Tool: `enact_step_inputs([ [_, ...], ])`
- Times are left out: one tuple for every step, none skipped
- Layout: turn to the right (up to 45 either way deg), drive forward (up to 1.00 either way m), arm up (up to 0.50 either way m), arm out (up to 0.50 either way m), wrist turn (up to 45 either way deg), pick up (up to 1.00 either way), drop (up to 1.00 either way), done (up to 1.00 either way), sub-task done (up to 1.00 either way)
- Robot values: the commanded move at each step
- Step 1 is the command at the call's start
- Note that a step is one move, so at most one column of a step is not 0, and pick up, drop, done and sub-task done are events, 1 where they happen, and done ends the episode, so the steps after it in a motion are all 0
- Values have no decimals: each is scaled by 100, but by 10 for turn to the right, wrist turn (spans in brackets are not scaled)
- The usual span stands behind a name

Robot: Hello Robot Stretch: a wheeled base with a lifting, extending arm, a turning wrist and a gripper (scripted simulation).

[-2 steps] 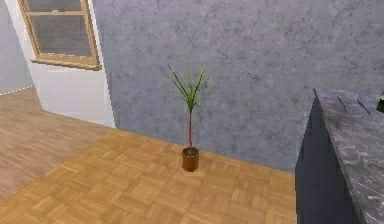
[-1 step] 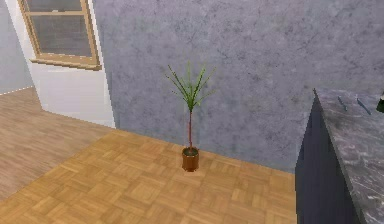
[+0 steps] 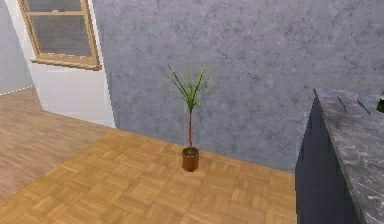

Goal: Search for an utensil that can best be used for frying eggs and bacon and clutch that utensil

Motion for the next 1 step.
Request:
enact_step_inputs([
  [0, 0, 0, 0, 0, 0, 0, 100, 0],
])
